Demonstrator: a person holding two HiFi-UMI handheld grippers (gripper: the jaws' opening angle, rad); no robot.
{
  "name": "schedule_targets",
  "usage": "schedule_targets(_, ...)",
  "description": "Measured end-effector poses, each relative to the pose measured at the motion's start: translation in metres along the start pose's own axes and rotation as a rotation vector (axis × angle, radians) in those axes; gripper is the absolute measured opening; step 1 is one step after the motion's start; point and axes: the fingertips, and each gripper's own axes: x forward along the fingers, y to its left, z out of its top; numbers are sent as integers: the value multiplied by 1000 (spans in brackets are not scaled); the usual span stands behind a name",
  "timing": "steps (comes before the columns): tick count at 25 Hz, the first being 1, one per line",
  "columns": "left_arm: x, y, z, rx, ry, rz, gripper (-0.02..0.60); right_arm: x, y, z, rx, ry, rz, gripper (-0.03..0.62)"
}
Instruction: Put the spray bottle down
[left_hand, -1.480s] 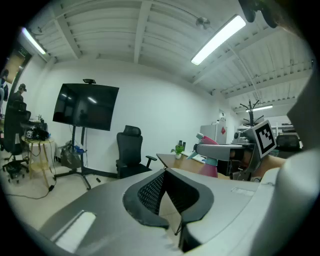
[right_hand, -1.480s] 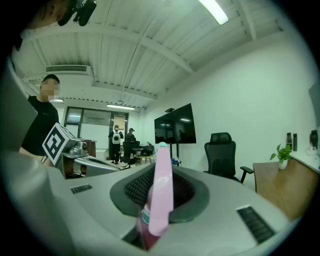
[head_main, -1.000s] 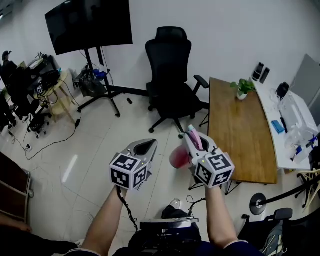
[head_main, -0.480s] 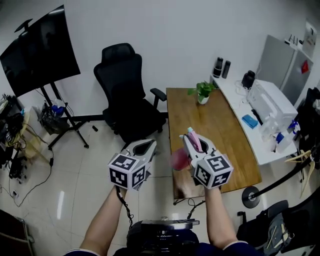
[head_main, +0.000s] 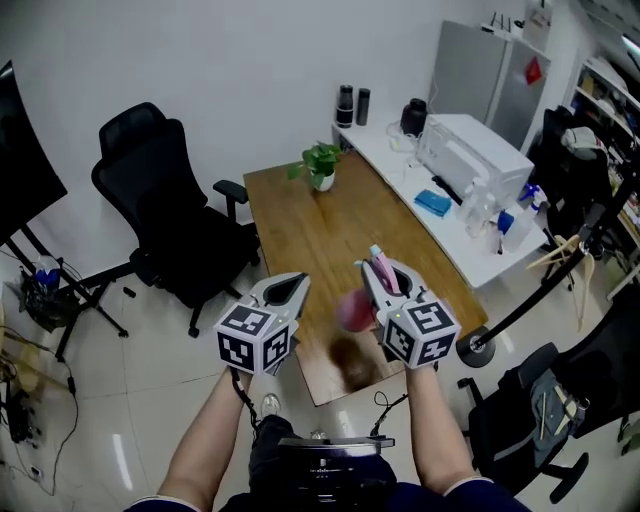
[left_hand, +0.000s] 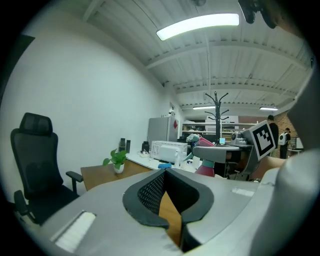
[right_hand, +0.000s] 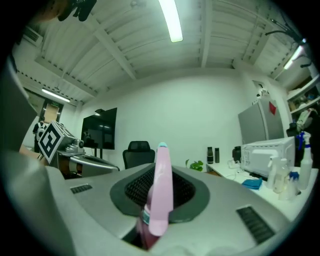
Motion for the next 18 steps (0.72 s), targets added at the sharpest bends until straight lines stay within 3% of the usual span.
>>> schedule_targets(6,44,4,-9,-11,24,-105,11,5,-36,-22,-15,36,-133,74)
schedule_targets(12,75,15,-16,-9,51,-163,11,28,-58,-39,-55,88,-190,74)
schedule_targets(18,83,31,-34,-39,79,-168,11,57,-70,-66,-79,114,-195,74)
